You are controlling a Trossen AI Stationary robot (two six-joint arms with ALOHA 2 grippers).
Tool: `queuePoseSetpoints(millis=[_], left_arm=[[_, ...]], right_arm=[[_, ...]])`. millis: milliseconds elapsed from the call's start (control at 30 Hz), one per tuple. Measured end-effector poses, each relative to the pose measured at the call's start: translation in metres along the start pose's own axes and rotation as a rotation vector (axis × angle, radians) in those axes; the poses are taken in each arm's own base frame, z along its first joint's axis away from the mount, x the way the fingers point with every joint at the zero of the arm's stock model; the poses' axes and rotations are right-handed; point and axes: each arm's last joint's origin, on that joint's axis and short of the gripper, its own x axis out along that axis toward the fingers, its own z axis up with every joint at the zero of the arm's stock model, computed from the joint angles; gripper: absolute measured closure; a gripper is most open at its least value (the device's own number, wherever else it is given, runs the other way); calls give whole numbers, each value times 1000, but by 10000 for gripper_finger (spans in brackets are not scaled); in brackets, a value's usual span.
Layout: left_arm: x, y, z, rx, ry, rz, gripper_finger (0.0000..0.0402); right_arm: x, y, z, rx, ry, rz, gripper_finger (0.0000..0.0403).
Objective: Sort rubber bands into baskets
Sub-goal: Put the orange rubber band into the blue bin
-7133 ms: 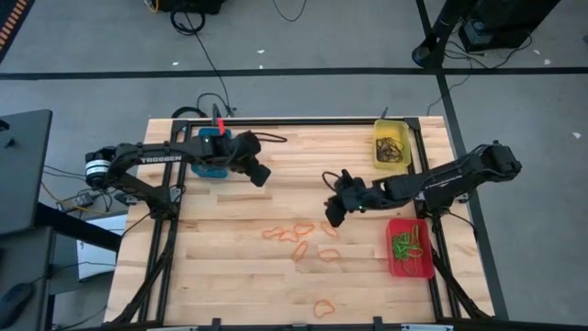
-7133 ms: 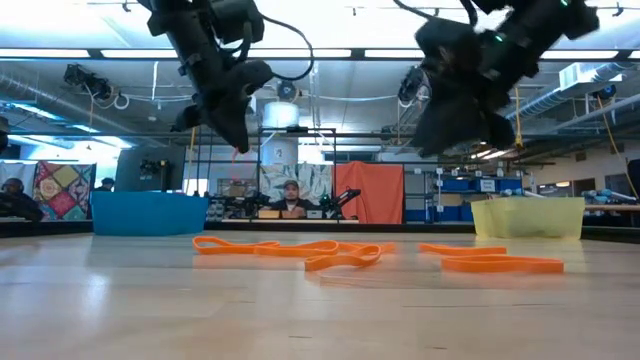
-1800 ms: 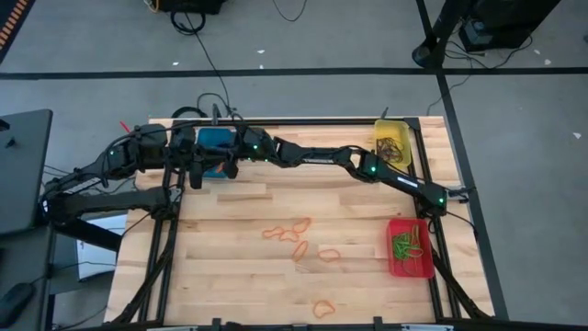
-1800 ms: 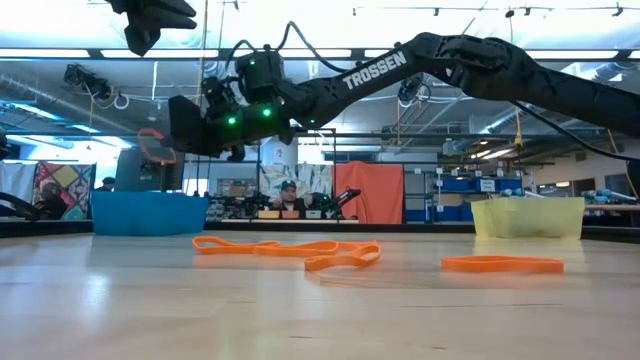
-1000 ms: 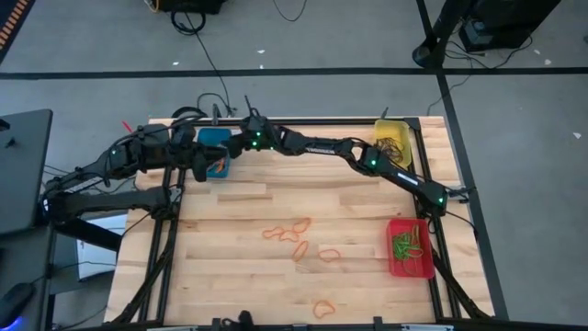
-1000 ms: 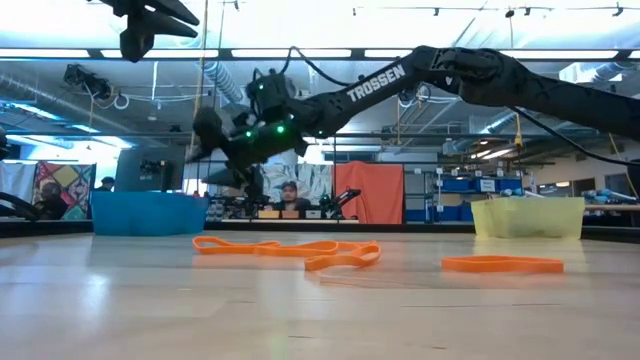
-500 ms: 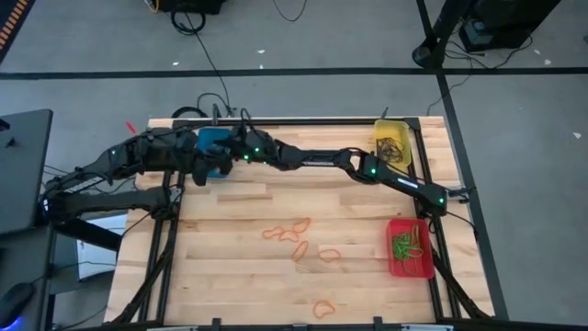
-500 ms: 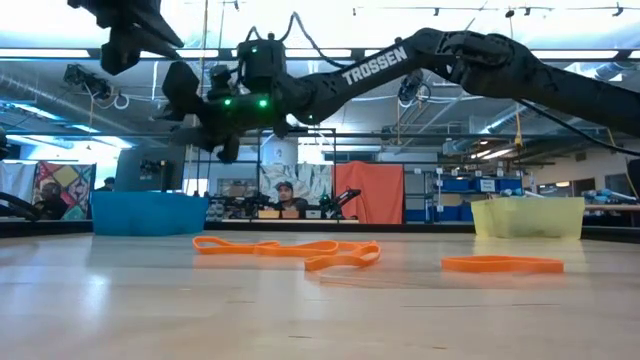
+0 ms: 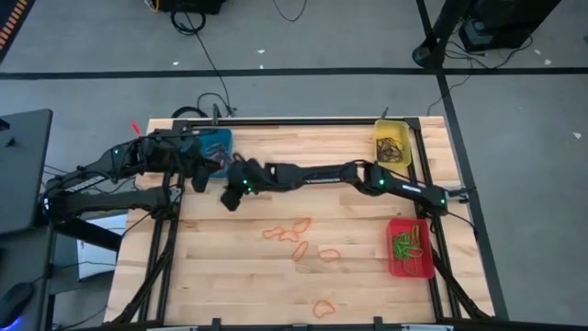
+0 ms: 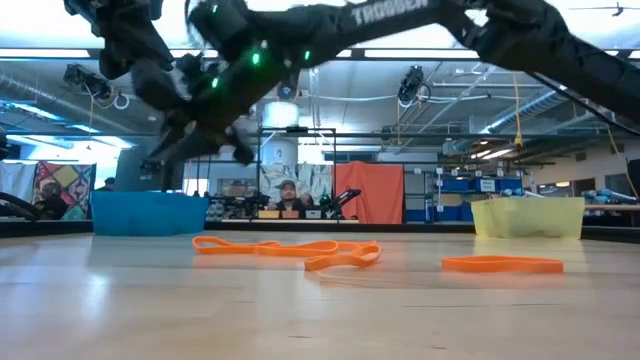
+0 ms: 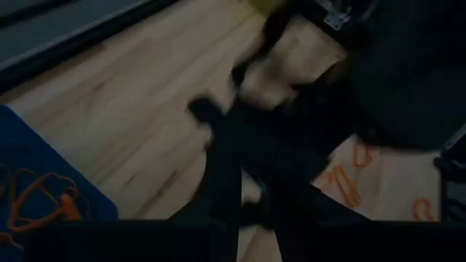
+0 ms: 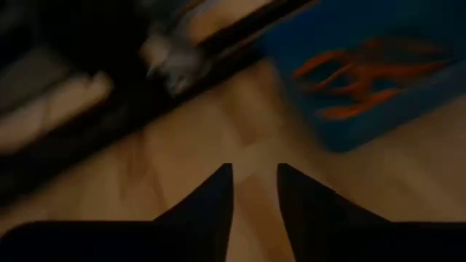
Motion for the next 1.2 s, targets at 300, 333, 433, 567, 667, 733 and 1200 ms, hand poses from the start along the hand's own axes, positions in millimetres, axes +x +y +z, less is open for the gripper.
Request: queuePoseSetpoints(millis=[300, 333, 433, 567, 667, 733, 1200], left_arm=[[0, -1, 0, -18, 20, -41, 332], [0, -1, 0, -30, 21, -41, 332], [0, -2, -1, -62, 24, -45, 332], [0, -4, -1, -66, 20, -49, 332], [2, -5, 0, -60, 9, -27, 332], [3, -4, 0, -57, -6, 16, 332], [76, 12, -46, -286, -6, -84, 334]], right_arm=[[-21, -19, 19, 43, 54, -112, 354], [-29, -17, 24, 37, 58, -118, 361], [-51, -12, 38, 13, 39, -162, 387], [-74, -12, 54, -67, 25, -195, 393], [-95, -11, 70, -79, -6, -184, 391], [-112, -11, 80, -94, -16, -183, 394], [-211, 12, 88, -315, 124, -292, 396]])
